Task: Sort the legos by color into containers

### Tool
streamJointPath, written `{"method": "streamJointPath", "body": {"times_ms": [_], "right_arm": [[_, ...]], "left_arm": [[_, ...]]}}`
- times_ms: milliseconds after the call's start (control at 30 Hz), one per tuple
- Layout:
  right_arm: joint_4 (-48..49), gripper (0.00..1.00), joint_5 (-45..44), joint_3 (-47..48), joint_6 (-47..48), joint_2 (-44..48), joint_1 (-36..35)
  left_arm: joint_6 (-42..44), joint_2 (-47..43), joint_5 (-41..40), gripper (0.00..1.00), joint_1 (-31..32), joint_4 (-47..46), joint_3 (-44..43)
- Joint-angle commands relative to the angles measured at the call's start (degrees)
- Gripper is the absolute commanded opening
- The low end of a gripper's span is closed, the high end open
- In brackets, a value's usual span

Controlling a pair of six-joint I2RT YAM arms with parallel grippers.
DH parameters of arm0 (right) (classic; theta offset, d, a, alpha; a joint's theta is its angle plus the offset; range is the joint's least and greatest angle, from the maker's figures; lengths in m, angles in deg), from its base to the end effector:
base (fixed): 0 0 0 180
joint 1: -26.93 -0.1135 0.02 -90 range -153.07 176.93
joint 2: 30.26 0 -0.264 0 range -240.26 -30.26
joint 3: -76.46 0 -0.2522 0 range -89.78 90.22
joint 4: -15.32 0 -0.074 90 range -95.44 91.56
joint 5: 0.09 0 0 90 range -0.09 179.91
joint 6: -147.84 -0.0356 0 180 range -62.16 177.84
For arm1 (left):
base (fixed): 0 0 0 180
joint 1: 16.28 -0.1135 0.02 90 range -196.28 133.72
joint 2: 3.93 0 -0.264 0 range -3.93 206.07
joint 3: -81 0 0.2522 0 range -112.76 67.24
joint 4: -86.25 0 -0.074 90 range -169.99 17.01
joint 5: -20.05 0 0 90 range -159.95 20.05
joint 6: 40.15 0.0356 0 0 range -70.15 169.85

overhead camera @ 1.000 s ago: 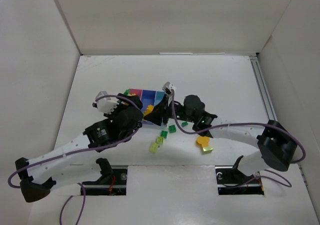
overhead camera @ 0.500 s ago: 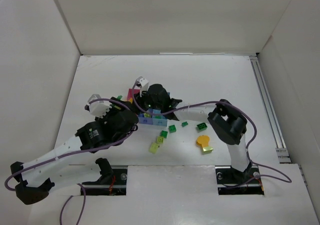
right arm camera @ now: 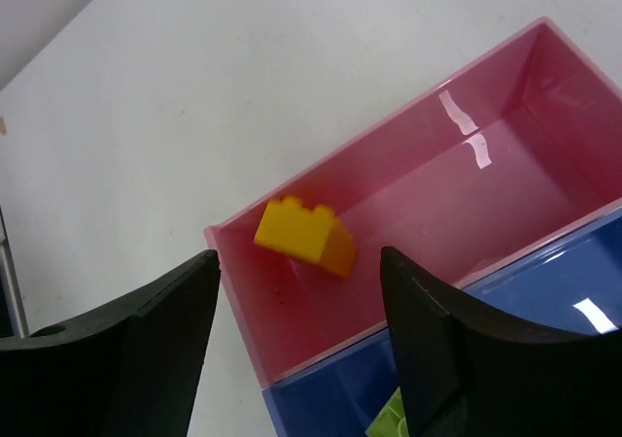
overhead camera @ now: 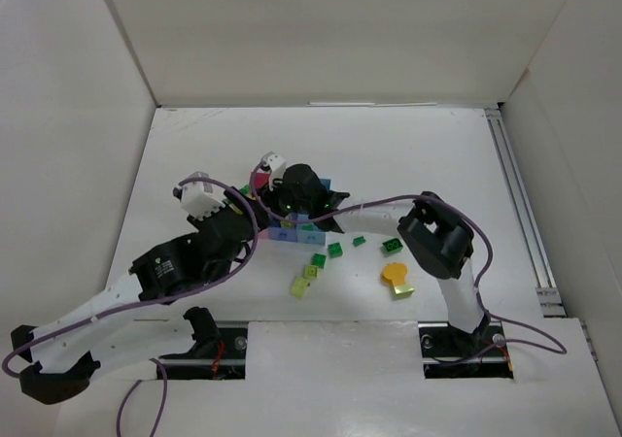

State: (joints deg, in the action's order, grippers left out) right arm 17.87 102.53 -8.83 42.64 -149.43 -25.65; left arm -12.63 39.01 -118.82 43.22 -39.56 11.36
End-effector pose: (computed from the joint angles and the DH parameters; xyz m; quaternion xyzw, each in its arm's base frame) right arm 0.2850 0.3852 0.1990 -0.3222 0.7604 0.3859 0.4111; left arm 0.0934 -0.1057 0.3617 -0.2348 0.7725 -0.2416 0.5383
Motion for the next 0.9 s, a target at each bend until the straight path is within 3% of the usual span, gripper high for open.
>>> {"method": "streamJointPath", "body": {"times_ms": [0, 200, 400, 567, 733, 867], "right_arm": [[0.7, 0.72, 1.9, 0.3, 1.1, 4.2, 0.8], [0.7, 0.75, -0.1, -8.7, 1.1, 16.6, 2.6], [-0.7, 0.81, 4.5, -27.2, -4.3, 34.9, 13.7], [-6.3, 0.86, 17.9, -37.1, -5.8, 50.9, 24.9], [-13.8, 0.98, 29.3, -37.3, -5.8, 66.1, 30.9], [-22.5, 0.98, 38.8, -33.8, -5.8, 66.2, 32.9]], "left_arm": [[10.2, -0.3, 4.9, 0.37, -0.2, -4.7, 0.5], [24.1, -0.3, 15.9, 0.37, -0.2, -14.3, 2.2], [36.8, 1.6, 28.6, 0.32, -0.2, -20.1, 1.6], [45.3, 6.6, 35.1, 0.27, -0.2, -21.4, 2.3], [53.1, 10.5, 37.7, 0.24, 2.8, -26.4, 4.4], [57.3, 11.1, 38.4, 0.26, 4.7, -28.0, 4.4]]}}
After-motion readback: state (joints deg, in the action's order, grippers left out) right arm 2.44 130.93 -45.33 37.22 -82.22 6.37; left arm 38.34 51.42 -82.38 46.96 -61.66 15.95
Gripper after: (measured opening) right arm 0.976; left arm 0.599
